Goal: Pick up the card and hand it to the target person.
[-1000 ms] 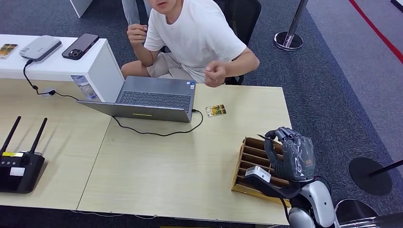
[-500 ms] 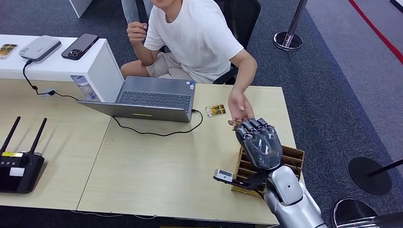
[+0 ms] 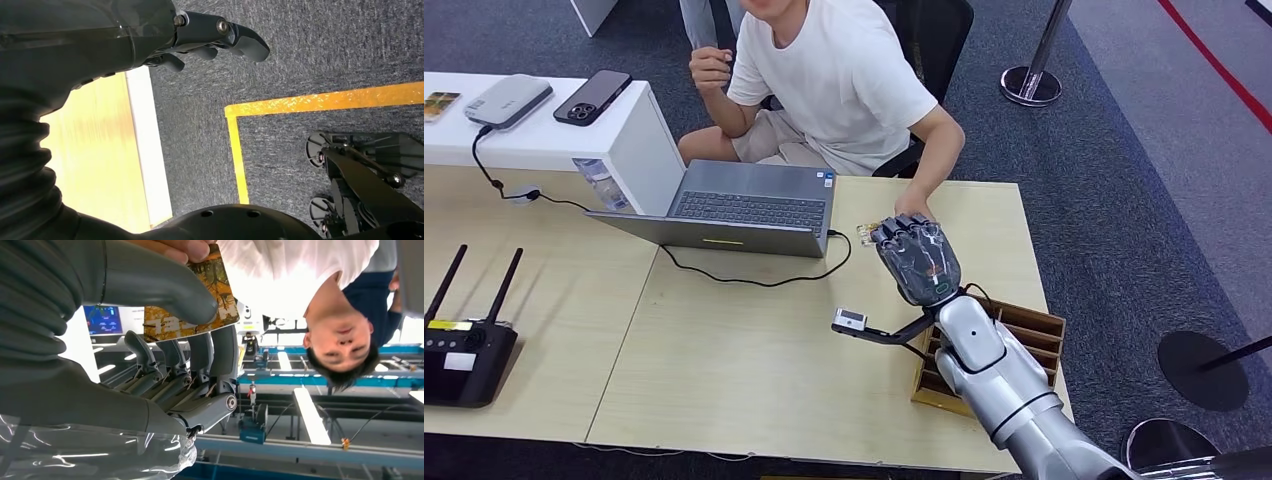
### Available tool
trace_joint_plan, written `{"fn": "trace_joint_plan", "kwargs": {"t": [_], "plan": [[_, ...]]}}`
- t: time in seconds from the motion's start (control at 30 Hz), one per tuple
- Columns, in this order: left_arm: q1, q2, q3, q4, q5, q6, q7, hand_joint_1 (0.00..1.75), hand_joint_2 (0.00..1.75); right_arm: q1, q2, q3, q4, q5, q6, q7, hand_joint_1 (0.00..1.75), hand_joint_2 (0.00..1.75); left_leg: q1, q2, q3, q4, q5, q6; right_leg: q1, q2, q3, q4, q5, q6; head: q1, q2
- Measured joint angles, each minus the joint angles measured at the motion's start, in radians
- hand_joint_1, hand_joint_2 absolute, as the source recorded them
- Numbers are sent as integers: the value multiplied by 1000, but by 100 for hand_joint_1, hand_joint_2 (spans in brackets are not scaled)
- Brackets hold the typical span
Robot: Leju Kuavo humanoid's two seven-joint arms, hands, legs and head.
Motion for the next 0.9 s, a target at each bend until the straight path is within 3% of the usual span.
{"fn": "trace_joint_plan", "kwargs": {"t": [0.07, 0.2, 0.33, 0.9], "plan": [[-2, 0, -1, 0, -1, -2, 0, 0, 175, -19, 1, 20, 29, -1, 0, 9, 0, 0, 0, 0, 0, 0, 0, 0, 0, 0, 0, 0, 0, 0, 0, 0], [-4, 0, -8, 0, -3, -12, -4, 0, 175, -37, 8, 39, 64, 4, -1, 13, 0, 0, 0, 0, 0, 0, 0, 0, 0, 0, 0, 0, 0, 0, 0, 0], [-4, 1, -11, 0, 3, -10, -11, 0, 0, -46, 13, 43, 82, 6, -1, 12, 0, 0, 0, 0, 0, 0, 0, 0, 0, 0, 0, 0, 0, 0, 0, 0], [-4, 6, -11, 0, 24, 2, -4, 0, 0, -48, 16, 36, 90, 9, -1, 11, 0, 0, 0, 0, 0, 0, 0, 0, 0, 0, 0, 0, 0, 0, 0, 0]]}}
